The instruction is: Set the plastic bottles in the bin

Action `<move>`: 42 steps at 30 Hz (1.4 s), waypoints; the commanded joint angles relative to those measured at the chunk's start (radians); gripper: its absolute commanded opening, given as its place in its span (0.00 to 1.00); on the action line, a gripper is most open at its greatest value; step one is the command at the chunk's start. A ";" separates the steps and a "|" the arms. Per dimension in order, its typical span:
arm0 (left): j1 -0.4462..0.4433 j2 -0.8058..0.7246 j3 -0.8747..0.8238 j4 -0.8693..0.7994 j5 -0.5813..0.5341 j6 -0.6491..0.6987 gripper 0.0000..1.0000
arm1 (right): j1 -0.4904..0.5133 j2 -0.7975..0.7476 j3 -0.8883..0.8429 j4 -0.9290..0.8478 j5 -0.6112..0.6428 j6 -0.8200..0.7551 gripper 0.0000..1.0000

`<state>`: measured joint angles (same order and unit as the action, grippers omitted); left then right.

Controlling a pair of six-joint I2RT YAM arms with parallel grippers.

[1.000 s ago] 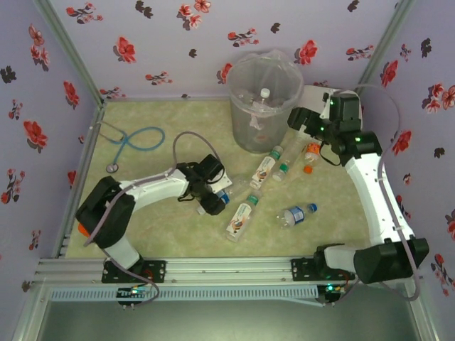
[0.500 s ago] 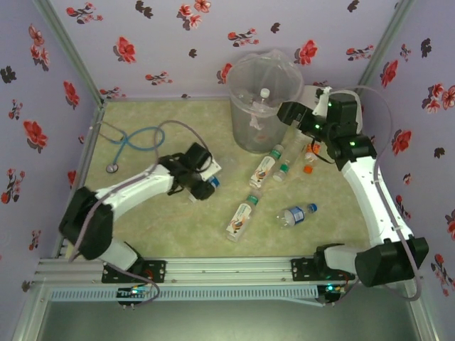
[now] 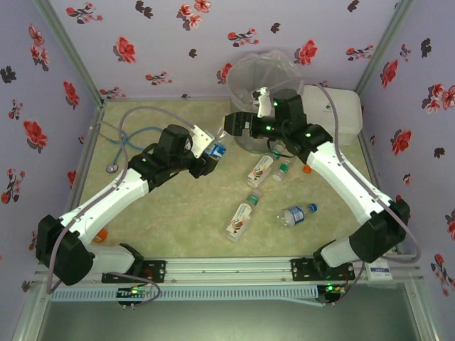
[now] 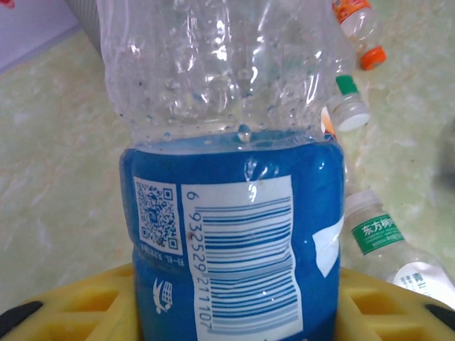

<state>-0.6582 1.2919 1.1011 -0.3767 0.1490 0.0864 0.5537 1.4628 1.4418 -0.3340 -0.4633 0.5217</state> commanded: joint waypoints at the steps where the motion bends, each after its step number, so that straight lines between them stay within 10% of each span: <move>1: 0.008 -0.010 0.032 0.038 0.041 0.002 0.38 | 0.023 0.038 0.061 -0.018 0.070 0.026 0.99; 10: 0.012 -0.038 0.040 0.064 0.046 0.015 0.38 | -0.003 0.099 0.081 0.033 0.065 0.122 0.97; 20: 0.014 -0.066 0.018 0.079 0.020 -0.010 0.41 | -0.037 0.124 0.115 0.092 0.010 0.159 0.52; 27: 0.014 -0.151 0.033 0.060 -0.074 -0.100 0.99 | -0.090 0.138 0.357 0.002 0.008 0.107 0.41; 42: -0.023 -0.212 0.003 -0.084 -0.095 -0.218 1.00 | -0.340 0.179 0.616 -0.113 0.443 -0.319 0.07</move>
<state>-0.6670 1.0943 1.0962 -0.4202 0.0696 -0.0780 0.2428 1.5997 2.0388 -0.4328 -0.1452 0.3161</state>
